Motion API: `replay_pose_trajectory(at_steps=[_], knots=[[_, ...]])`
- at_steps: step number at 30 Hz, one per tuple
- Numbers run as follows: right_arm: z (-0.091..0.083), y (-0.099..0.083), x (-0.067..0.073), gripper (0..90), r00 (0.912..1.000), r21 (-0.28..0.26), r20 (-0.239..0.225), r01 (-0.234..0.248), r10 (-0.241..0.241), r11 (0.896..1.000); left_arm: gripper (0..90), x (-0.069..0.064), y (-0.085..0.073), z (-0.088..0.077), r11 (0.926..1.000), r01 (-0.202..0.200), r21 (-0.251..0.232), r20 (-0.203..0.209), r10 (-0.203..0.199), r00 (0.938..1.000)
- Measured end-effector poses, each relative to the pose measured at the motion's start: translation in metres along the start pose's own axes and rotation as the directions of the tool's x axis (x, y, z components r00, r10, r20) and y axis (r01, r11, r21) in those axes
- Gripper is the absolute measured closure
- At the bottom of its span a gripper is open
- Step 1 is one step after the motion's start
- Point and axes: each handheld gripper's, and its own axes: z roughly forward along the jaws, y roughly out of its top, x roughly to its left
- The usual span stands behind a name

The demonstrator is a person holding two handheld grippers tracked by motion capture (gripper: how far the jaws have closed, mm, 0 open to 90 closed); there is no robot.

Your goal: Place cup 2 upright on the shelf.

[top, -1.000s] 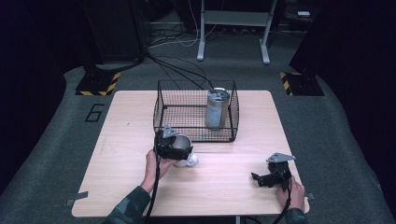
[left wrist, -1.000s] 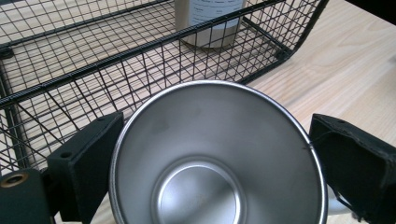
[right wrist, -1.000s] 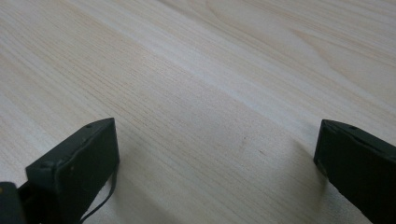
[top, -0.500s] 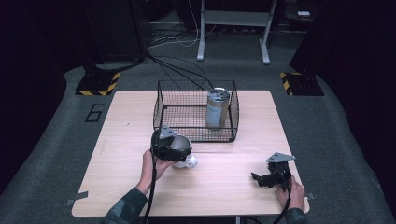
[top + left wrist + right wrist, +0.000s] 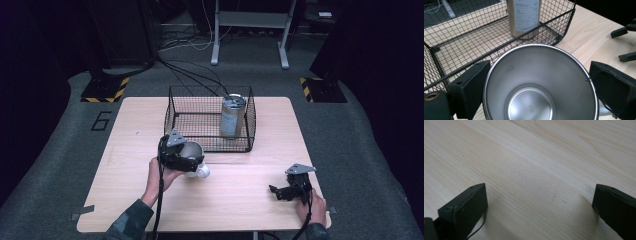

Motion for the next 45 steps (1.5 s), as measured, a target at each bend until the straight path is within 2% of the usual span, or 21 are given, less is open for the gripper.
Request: replay_pose_trajectory(at_steps=[6,7,13,24,30,31,45], knots=[[0.000,0.000,0.000,0.0,1.0000,0.000,0.000,0.001,-0.001,1.000,6.3,-0.003,0.007,-0.005,0.9998,-0.019,-0.001,0.007,0.019,0.9998],[0.000,0.000,0.000,0.0,1.0000,0.001,0.000,0.000,0.000,1.000,6.3,0.000,0.015,-0.012,0.9998,-0.018,-0.011,0.016,0.018,0.9997],[0.000,0.000,0.000,0.0,1.0000,0.001,0.000,0.000,0.000,1.000,6.3,0.000,0.015,-0.012,0.9998,-0.018,-0.011,0.016,0.018,0.9997],[0.000,0.000,0.000,0.0,1.0000,0.001,0.000,0.001,-0.001,1.000,6.3,0.005,0.031,-0.022,0.9992,-0.027,-0.028,0.009,0.028,0.9996],[0.000,0.000,0.000,0.0,1.0000,0.001,0.000,0.001,-0.001,1.000,6.3,0.005,0.031,-0.022,0.9992,-0.027,-0.028,0.009,0.028,0.9996],[0.000,0.000,0.000,0.0,1.0000,0.001,0.000,0.001,-0.001,1.000,6.3,0.006,0.043,-0.025,0.9986,-0.038,-0.037,0.012,0.038,0.9992],[0.000,0.000,0.000,0.0,1.0000,0.001,0.000,0.001,-0.001,1.000,6.3,0.013,0.065,-0.027,0.9978,-0.041,-0.052,0.011,0.042,0.9990]])
